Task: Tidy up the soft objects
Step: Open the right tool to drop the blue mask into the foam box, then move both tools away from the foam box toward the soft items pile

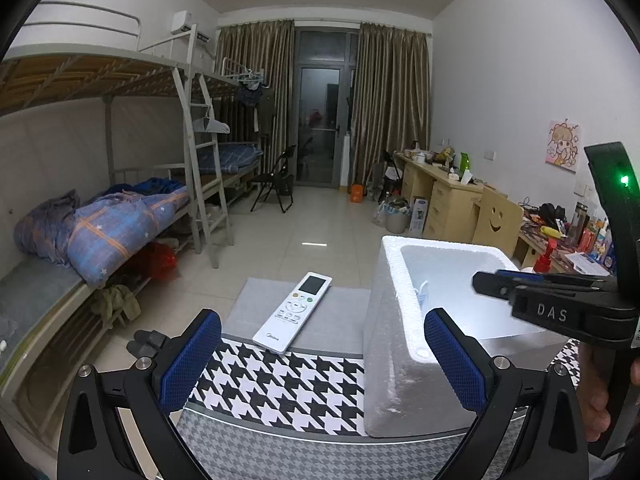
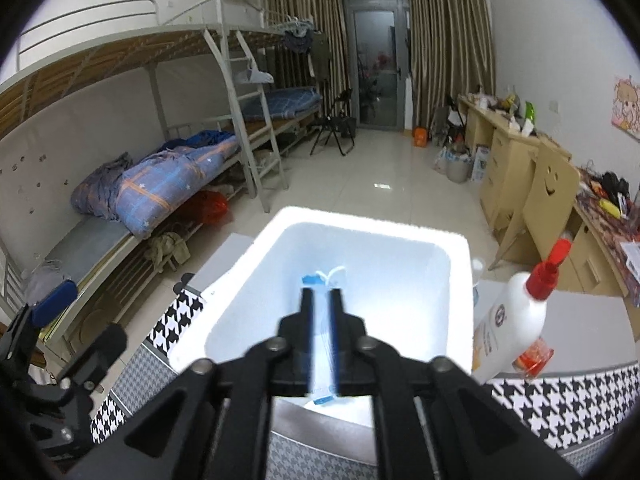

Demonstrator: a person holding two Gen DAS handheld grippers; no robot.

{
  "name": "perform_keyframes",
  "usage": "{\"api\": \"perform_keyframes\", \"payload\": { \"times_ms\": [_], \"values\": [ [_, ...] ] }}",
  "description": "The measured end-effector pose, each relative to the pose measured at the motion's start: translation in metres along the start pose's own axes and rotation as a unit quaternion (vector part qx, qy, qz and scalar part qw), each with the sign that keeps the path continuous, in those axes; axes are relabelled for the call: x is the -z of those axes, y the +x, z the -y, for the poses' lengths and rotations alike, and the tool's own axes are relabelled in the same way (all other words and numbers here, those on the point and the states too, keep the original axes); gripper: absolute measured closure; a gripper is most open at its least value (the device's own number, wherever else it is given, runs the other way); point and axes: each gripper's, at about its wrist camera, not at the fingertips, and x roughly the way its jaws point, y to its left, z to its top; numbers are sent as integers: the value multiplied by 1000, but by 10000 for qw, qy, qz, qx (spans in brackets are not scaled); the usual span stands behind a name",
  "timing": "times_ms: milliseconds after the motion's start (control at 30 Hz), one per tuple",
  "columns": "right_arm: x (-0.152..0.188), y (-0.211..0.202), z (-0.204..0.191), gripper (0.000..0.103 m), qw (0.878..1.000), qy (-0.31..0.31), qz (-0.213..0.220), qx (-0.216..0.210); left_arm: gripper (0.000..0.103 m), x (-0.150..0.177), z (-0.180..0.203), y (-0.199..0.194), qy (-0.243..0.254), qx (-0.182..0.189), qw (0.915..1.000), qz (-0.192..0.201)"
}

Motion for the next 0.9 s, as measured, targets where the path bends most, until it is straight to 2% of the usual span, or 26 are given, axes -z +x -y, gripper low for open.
{"api": "perform_keyframes", "payload": {
  "times_ms": [33,67,100,233,367,533,633,700,900],
  "values": [
    [0,0,2,64,10000,43,-20,-12,1,0,-1,0,-8,-1,10000,2],
    [1,-1,2,51,10000,75,11,-1,1,0,-1,0,-6,0,10000,-1],
    [0,-2,3,47,10000,81,41,27,1,0,-1,0,-2,0,10000,-3],
    [-1,-7,4,46,9999,120,25,28,1,0,-1,0,-10,5,10000,-1],
    [-2,-12,2,38,9998,127,93,75,1,0,0,-1,7,23,10000,-4],
    [-1,-25,9,35,9995,191,235,75,1,1,5,-5,31,63,10000,12],
    [2,-35,13,28,9988,209,412,171,1,1,9,-9,38,88,9999,40],
    [4,-40,14,18,9984,214,480,202,1,1,11,-11,67,88,9999,41],
    [8,-49,17,17,9981,275,499,238,1,1,18,-18,102,118,9999,67]
  ]
}}
